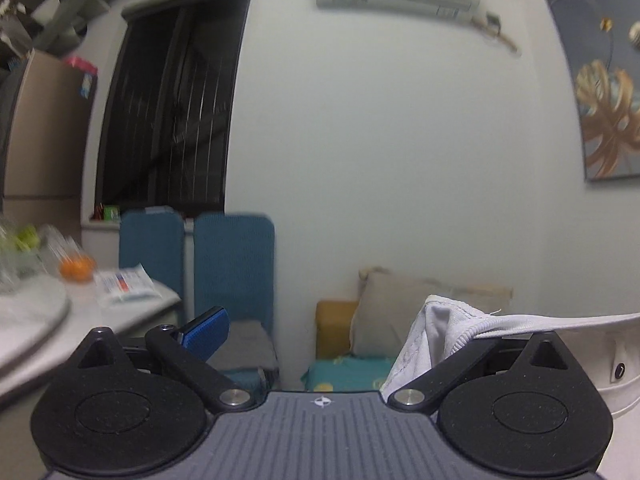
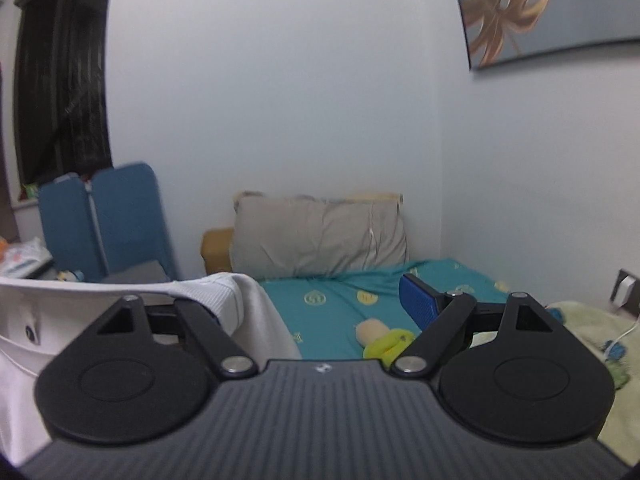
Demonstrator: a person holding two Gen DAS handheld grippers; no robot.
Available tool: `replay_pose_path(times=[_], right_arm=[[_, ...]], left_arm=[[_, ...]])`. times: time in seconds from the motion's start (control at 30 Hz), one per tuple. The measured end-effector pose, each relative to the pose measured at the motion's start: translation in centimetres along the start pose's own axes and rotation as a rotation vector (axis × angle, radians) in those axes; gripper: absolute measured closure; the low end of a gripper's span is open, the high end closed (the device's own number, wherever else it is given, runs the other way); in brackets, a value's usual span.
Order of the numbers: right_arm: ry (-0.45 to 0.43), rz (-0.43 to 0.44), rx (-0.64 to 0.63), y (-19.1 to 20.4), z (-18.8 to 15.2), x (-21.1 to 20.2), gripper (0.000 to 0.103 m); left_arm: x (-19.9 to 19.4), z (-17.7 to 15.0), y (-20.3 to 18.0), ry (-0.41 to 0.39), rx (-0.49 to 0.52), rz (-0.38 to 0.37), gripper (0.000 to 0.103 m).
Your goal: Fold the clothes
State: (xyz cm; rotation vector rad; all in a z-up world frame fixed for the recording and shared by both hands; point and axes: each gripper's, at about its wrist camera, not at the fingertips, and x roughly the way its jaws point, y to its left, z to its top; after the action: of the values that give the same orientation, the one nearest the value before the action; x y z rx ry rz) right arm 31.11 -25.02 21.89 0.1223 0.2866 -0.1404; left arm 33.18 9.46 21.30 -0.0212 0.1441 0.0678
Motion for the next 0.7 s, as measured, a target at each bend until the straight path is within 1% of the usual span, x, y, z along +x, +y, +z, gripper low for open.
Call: replay_pose_path(times=[0.13, 0.23, 0.3, 0.4, 0.47, 0.53, 0.57, 0.6, 0.63, 0.7], right_arm=[[0.087, -0.046, -0.003, 0.1, -4.2, 12.7, 0.020], [0.185, -0.059, -0.005, -0.2, -9.0, 21.5, 0.020], [0.259, -0.066, -0.012, -0.3, -12.4, 27.2, 0.020], [0.393, -0.074, -0.068, 0.4, -17.7, 33.4, 0.020], [0.491, -0.063, -0.118, 0.7, -20.4, 36.9, 0.020], [0.614, -0.059, -0.149, 0.8, -21.7, 40.3, 0.020], [0.669, -0.038, -0.155, 0.9, -22.0, 41.4, 0.020], [0.722, 0.009, -0.164, 0.9, -22.1, 42.2, 0.020], [0.754, 0.049, -0.171, 1.0, -22.0, 42.8, 0.020], [0.751, 0.102, -0.167, 1.5, -21.1, 43.1, 0.020]], left_arm=[[12.1, -8.0, -1.3, 0.095, 0.035, -0.004, 0.001], [20.3, -15.3, -1.9, 0.204, 0.055, -0.015, 0.001], [24.9, -20.3, -2.1, 0.296, 0.080, -0.028, 0.002], [30.8, -26.2, -2.1, 0.418, 0.130, -0.041, 0.003], [34.1, -28.6, -1.9, 0.534, 0.142, -0.062, 0.004], [37.1, -30.3, -1.8, 0.651, 0.149, -0.081, 0.007], [38.2, -30.6, -1.9, 0.702, 0.160, -0.102, 0.007], [39.0, -30.8, -2.2, 0.754, 0.179, -0.134, 0.007], [39.8, -31.0, -2.4, 0.805, 0.198, -0.166, 0.007], [41.1, -31.3, -3.0, 0.897, 0.241, -0.224, 0.006]])
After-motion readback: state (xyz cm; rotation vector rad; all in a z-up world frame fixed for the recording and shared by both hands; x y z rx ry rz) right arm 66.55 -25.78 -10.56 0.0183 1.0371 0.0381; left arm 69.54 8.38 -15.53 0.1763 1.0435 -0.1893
